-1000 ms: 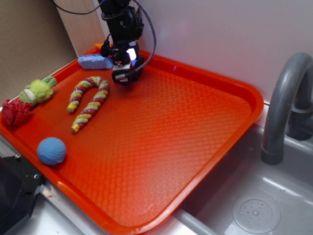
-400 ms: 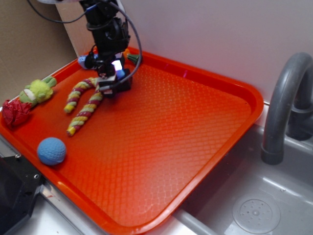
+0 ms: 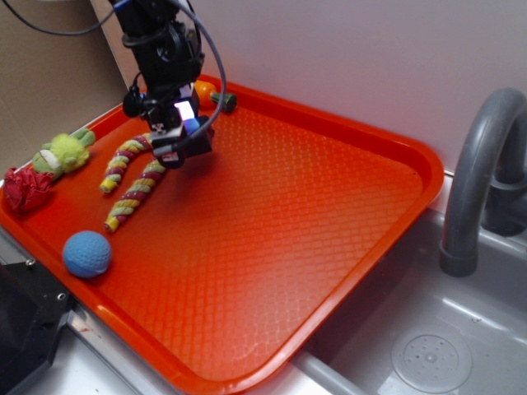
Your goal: Grab the black box.
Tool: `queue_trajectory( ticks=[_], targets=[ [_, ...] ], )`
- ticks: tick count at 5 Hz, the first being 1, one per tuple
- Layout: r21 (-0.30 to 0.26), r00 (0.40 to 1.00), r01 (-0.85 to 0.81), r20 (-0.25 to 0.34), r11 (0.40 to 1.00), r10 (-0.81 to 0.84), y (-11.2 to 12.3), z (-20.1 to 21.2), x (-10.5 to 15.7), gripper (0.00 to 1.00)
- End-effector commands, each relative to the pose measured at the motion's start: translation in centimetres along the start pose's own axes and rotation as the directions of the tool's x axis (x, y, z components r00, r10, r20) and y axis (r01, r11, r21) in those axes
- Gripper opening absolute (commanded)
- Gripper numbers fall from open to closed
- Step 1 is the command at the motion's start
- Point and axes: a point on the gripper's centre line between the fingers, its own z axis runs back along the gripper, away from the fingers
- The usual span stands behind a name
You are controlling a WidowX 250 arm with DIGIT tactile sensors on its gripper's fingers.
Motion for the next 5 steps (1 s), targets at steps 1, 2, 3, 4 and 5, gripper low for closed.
queue_trajectory(
  ticks=[1, 2, 3, 4, 5],
  targets=[
    [0.006, 0.993, -0.101, 0.060, 0.995, 0.101, 0.3, 1.7, 2.4, 1.00],
    [0.011, 0.989, -0.145, 0.034, 0.989, 0.144, 0.2, 0.2, 2.6, 1.00],
    [0.000, 0.976, -0.213, 0.038, 0.977, 0.213, 0.1, -0.6, 2.5, 1.00],
    [-0.015, 0.969, -0.245, 0.016, 0.969, 0.246, 0.0, -1.7, 2.1, 1.00],
    [0.018, 0.943, -0.328, -0.050, 0.944, 0.329, 0.2, -2.7, 0.7, 1.00]
  ],
)
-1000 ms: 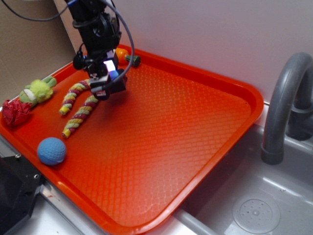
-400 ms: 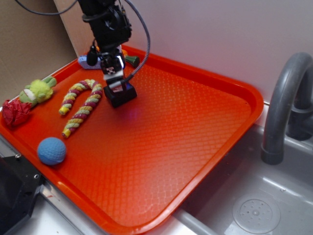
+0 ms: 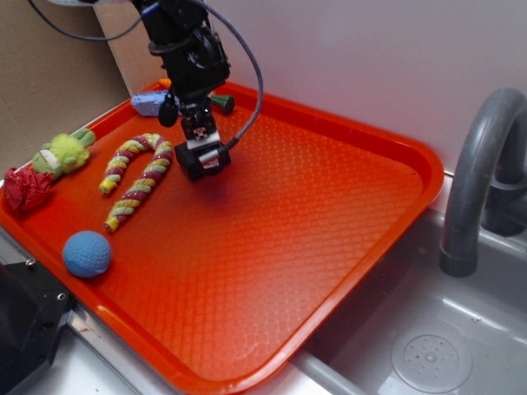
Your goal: Grab the black box.
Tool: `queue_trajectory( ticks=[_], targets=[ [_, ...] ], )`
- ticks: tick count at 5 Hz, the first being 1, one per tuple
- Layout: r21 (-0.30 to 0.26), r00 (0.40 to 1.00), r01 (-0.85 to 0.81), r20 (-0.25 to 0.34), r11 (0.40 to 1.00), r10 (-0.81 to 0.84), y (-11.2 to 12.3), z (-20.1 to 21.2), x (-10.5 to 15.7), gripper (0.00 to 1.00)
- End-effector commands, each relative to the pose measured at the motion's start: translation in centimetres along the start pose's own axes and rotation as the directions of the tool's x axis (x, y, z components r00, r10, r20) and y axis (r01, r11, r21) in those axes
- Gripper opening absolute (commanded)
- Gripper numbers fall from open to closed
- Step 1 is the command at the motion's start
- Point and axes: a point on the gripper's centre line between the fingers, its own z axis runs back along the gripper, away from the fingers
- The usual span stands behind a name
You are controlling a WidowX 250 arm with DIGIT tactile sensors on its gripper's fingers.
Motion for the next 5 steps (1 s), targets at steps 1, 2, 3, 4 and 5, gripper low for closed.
queue_trajectory(
  ticks=[1, 2, 3, 4, 5],
  targets=[
    [0.068, 0.991, -0.096, -0.091, 0.993, 0.102, 1.5, -1.9, -1.7, 1.00],
    [0.083, 0.990, -0.100, -0.095, 0.991, 0.108, 2.0, -1.8, -2.4, 1.00],
    [0.098, 0.989, -0.103, -0.096, 0.990, 0.113, 2.7, -1.6, -3.7, 1.00],
    [0.085, 0.990, -0.088, -0.101, 0.993, 0.096, 2.9, -1.7, -3.8, 0.00],
    [0.027, 1.000, 0.009, -0.020, 1.000, -0.008, 3.1, 1.8, -3.7, 0.00]
  ],
)
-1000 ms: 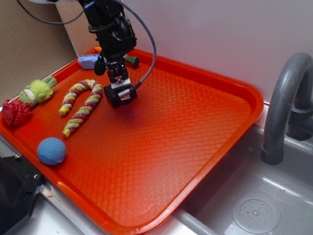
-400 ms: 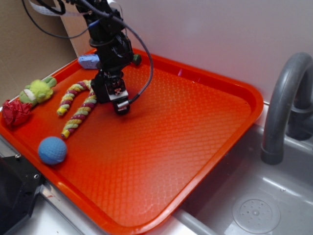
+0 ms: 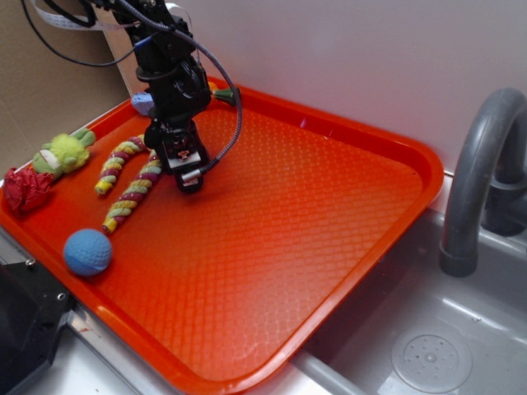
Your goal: Grab the black box.
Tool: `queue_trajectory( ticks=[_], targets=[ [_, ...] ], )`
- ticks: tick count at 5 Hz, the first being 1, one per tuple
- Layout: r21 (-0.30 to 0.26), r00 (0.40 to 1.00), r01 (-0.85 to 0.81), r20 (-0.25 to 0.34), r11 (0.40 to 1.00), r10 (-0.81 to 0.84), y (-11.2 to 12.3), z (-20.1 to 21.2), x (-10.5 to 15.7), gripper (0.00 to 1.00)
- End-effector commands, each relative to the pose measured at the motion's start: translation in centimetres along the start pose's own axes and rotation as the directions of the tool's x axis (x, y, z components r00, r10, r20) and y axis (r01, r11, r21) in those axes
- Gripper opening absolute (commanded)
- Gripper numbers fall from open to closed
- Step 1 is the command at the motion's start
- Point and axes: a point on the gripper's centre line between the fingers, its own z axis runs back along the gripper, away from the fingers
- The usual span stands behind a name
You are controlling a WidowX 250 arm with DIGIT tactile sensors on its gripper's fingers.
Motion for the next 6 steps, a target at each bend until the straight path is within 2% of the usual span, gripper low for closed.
queue_trajectory(
  ticks=[1, 2, 3, 4, 5, 6],
  targets=[
    [-0.009, 0.982, 0.065, 0.176, 0.998, -0.063, 1.7, 8.0, -0.3, 0.00],
    [0.034, 0.970, 0.036, 0.238, 0.999, -0.043, 0.2, 13.1, 0.1, 0.00],
    [0.105, 0.985, -0.012, 0.172, 0.994, -0.006, -2.8, 17.2, 1.0, 0.00],
    [-0.014, 0.991, -0.088, 0.103, 0.996, 0.089, 0.3, 14.4, 5.9, 0.00],
    [-0.080, 0.986, -0.141, 0.074, 0.987, 0.147, 2.3, 11.8, 7.2, 0.00],
    [-0.066, 0.984, -0.166, 0.058, 0.984, 0.170, 3.8, 10.5, 8.5, 0.00]
  ],
)
